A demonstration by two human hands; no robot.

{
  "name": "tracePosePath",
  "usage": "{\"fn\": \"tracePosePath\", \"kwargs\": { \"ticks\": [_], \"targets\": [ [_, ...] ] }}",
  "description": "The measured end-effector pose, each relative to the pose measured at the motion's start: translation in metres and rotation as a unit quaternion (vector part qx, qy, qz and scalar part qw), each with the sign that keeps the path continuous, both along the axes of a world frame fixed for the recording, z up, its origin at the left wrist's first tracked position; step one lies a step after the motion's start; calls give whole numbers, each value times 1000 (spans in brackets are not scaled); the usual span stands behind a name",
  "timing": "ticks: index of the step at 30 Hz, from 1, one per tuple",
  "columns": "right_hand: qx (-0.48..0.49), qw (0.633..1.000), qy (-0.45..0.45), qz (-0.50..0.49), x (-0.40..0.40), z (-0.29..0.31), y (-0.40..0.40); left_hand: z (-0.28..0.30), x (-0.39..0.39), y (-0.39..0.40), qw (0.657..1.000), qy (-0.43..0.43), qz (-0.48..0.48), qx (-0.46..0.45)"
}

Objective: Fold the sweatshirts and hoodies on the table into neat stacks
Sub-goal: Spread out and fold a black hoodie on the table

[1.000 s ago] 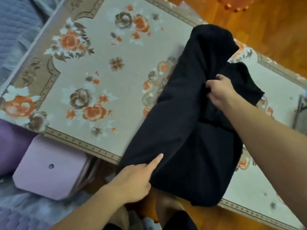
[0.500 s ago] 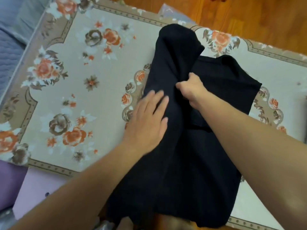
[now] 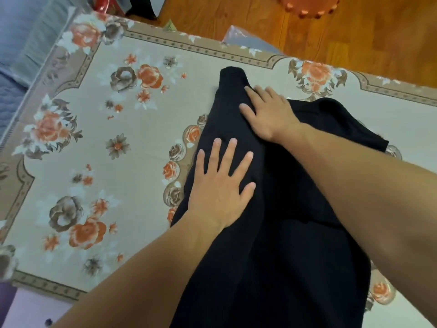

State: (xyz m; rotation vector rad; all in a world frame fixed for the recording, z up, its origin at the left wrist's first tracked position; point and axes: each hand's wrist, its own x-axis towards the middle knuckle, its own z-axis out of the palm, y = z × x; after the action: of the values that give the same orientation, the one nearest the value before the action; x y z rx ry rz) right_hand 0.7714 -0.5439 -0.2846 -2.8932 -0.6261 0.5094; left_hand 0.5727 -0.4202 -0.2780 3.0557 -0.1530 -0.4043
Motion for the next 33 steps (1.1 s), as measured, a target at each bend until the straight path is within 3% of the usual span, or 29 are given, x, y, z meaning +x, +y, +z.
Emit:
{"fn": "tracePosePath", "kwargs": {
  "ticks": [2, 4, 6, 9, 13, 16, 20, 22, 24, 25, 29, 33],
  "targets": [
    [-37, 999, -3, 7, 5, -4, -3, 0, 0, -1, 1000, 8, 3, 0],
    [-52, 996, -70, 8, -12, 9, 9, 2, 1, -1, 1000, 13, 0, 2],
    [42, 990, -134, -17, -49, 23, 14, 4, 4, -1, 1000, 21, 0, 2],
    [181, 977, -103, -35, -140, 24, -8, 7, 5, 0, 999, 45, -5, 2],
    [44, 995, 75, -52, -203, 19, -28, 12, 10, 12, 994, 90, -45, -32],
    [-23, 995, 88, -46, -189, 38, -17, 27, 3, 43, 986, 99, -83, -109],
    [39, 984, -96, -145, -257, 63, -4, 34, -108, 73, 990, 1, -98, -102],
    [55, 988, -123, -76, -332, 57, 7, 22, -187, 79, 994, 20, -79, -77],
    [-3, 997, -72, 30, -395, 35, -2, 5, -246, 82, 993, 56, -91, -48],
    [-34, 998, -39, 22, -416, 22, -14, -2, -266, 83, 992, 72, -98, -41],
    [-98, 973, 41, -207, -438, 0, -47, -12, -285, 76, 991, 81, -110, -3],
    [-56, 973, 103, -200, -427, 19, -46, 16, -273, 65, 982, 138, -120, 46]
  ]
}}
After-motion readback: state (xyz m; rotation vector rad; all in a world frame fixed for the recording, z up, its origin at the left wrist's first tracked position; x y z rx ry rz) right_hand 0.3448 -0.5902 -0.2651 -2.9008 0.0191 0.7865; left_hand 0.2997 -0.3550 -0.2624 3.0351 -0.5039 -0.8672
